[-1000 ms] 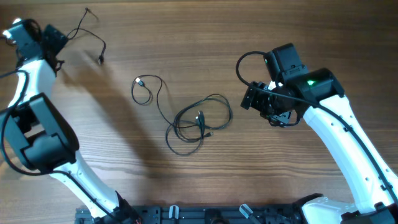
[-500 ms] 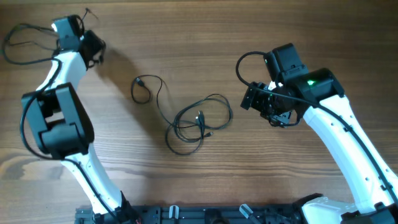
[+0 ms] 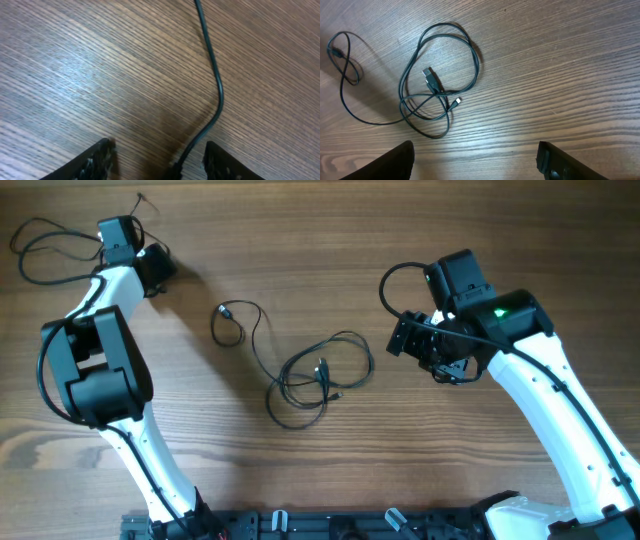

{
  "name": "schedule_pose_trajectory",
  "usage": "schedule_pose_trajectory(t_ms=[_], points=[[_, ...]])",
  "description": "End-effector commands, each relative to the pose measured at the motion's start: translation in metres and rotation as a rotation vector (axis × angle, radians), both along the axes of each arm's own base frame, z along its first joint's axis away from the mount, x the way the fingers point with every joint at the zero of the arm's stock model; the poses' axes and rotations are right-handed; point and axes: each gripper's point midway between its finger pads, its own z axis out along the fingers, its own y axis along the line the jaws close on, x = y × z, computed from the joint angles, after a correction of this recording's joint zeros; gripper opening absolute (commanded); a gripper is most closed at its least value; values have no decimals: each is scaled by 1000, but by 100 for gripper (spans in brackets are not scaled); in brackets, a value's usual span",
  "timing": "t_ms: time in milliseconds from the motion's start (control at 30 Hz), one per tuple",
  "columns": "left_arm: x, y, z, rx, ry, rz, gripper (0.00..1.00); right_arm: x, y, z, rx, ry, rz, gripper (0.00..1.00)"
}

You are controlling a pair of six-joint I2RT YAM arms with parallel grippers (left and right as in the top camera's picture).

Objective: Untangle cables

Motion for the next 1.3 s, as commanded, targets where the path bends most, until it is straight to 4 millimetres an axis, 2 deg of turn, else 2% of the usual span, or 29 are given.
schedule_pose_trajectory(t_ms=[0, 67, 200, 300, 467, 600, 800, 867, 900, 1033, 1067, 1100, 1167, 1267], points=[[5, -19, 0, -28, -6, -69, 50, 1, -2, -2, -24, -9, 19, 80], [6, -26, 0, -53, -12, -91, 43, 1, -2, -2, -24, -10, 19, 80], [9, -40, 1, -84, -19, -127, 47, 3, -1, -2, -21, -17, 19, 80], [10, -45, 0, -85, -19, -137, 46, 4, -1, -1, -20, -21, 19, 80], [17, -54, -2, -88, -45, -142, 25, 4, -1, -1, -18, -23, 19, 80], [34, -53, 5, -125, -128, -79, 4, 4, -1, -1, -18, -22, 18, 80], [62, -49, 14, -154, -285, -30, 4, 0, -2, -2, -24, -7, 18, 80], [70, -47, 23, -145, -334, -35, 4, -1, -3, -3, -25, -3, 18, 80], [72, -47, 28, -141, -353, -37, 6, -1, -3, -3, -26, 0, 18, 80], [75, -35, 57, -121, -397, -21, 50, -2, -3, -3, -29, 5, 19, 80], [73, -31, 64, -117, -398, -16, 52, -2, -3, -3, -28, 2, 19, 80], [68, -26, 71, -102, -384, -20, 61, 0, -3, -3, -26, -2, 18, 80], [62, -25, 68, -74, -351, -46, 64, 1, -2, -3, -25, -4, 18, 80], [49, -25, 50, -68, -260, -42, 67, 1, -2, -7, -30, 9, 18, 80]])
